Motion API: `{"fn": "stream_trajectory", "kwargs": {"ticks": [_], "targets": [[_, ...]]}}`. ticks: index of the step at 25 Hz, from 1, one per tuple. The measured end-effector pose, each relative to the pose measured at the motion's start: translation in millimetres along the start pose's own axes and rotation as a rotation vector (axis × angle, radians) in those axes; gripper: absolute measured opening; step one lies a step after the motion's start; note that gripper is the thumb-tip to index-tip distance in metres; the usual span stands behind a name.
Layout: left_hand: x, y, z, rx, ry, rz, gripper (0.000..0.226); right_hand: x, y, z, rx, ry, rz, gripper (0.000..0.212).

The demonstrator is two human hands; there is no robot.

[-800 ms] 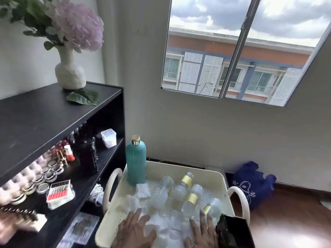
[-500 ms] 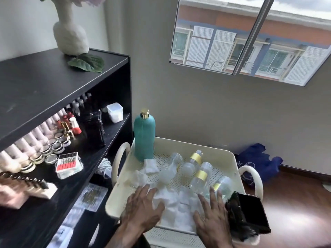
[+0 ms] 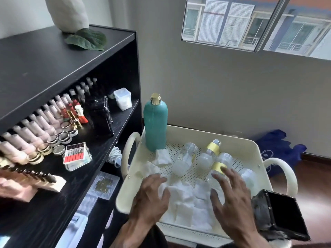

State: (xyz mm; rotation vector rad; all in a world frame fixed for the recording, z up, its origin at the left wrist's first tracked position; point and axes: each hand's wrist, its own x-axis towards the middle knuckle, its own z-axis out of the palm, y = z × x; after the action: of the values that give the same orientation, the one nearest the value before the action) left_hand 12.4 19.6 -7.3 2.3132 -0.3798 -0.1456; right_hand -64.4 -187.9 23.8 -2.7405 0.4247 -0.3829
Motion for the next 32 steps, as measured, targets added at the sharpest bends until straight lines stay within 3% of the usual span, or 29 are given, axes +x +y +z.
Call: {"fn": "stream_trajectory", "kwargs": {"ticks": [4,7,10,12,15,18,23,32], "targets": [[40.6,20.5,-47.5,-0.151,0.374,0.129,0.023,54.8,-26.8,1.4,-0.045,-0.058,-0.203,0.046],[92.5,37.5,-81.0,-0.25,0.515,0.114,0.045,88.2,-38.1,23.9,-0.173,-0.17,-0.349,0.062],[140.1,39.7,-94.1,-0.243,0.382,-0.038,0.092,106.2,-33.0,46.8,-0.3,-0.285,-0.444,0.078],[157.4,35.6,-89.4,-0.243,0.254,-0.051,0.109,110.1,-27.9,57.4,-0.361,-0.307,-0.465,0.079],[168.3,24.9,-78.3,-0.217,0.239,0.004,0.103,114.0,-23.8,64.1,-0.358,-0.301,-0.505,0.071],[172.1,20.3,-78.6,-0.181,0.257,0.043,0.096,128.5,-18.6,56.2,-0.18,-0.214,-0.461,0.066],[171.1,17.2,-77.9,-0.116,0.255,0.064,0.099,165.9,-24.4,60.7,0.282,-0.232,-0.081,0.072],[171.9,18.5,-77.5,-0.139,0.26,0.07,0.094,173.0,-50.8,74.9,0.419,-0.359,0.031,0.074]]}}
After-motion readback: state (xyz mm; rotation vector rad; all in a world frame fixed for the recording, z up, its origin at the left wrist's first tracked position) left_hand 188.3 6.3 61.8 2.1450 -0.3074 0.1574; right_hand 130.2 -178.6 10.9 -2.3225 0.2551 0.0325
